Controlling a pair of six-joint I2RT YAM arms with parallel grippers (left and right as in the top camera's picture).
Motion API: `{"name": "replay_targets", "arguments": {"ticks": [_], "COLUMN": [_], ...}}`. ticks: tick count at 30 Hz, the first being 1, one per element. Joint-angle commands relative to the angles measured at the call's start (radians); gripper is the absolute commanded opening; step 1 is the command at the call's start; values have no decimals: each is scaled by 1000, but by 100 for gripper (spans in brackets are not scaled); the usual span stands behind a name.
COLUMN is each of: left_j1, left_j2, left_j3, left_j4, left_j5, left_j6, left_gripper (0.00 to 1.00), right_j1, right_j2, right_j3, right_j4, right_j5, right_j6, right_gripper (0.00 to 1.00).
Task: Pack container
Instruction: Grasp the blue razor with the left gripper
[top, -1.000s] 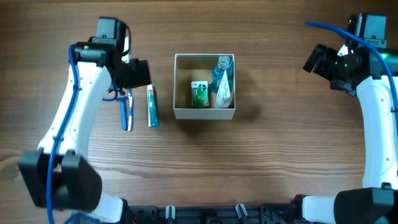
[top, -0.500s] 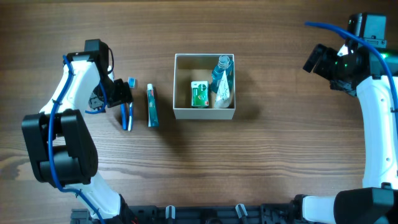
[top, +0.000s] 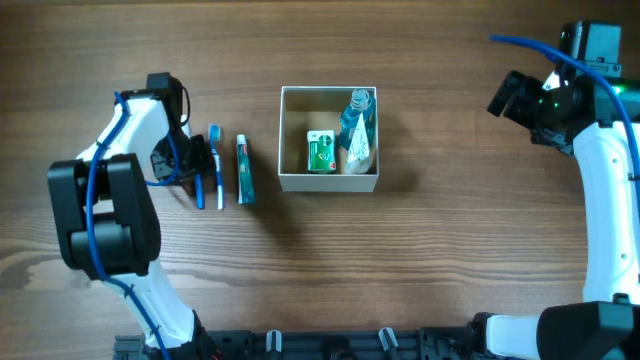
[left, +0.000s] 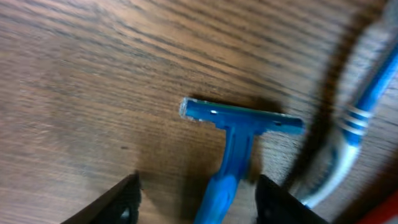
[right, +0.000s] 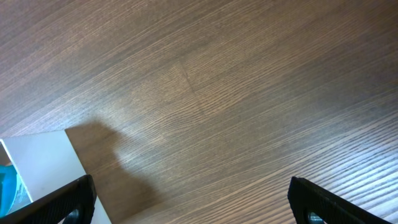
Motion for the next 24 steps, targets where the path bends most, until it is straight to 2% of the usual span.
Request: {"name": "replay_targets", "arguments": {"ticks": [1,5,7,9,12,17,21,24], "left_j1": [4,4,4,4,4,-12,-64,-142], "left_j2": [7,7,7,5,-18,-101,-181,-248], "left_j3": [-6,-6,-6,-5,17,168,294,328], "left_j4": [10,21,21,17,-13,-183,-285,-264], "left_j5": [-7,-6,-7,-11,-11,-5,86,153], "left_j6": [7,7,8,8,7,-16,-16,-16], "left_gripper": [43,29,12,4,4,4,4,4], "right_j1": [-2,-2,-2,-2,-2,-2,-2,-2], "right_j2": [12,12,12,12,12,12,12,12], "right_j3": [11,11,11,11,11,11,11,11], "right_j4": [3,3,3,3,3,3,3,3], "right_j5": [-5,-5,-5,-5,-5,-5,-5,-5], "right_j6": [8,8,8,9,8,8,8,8], "right_gripper": [100,100,100,100,100,100,100,100]}}
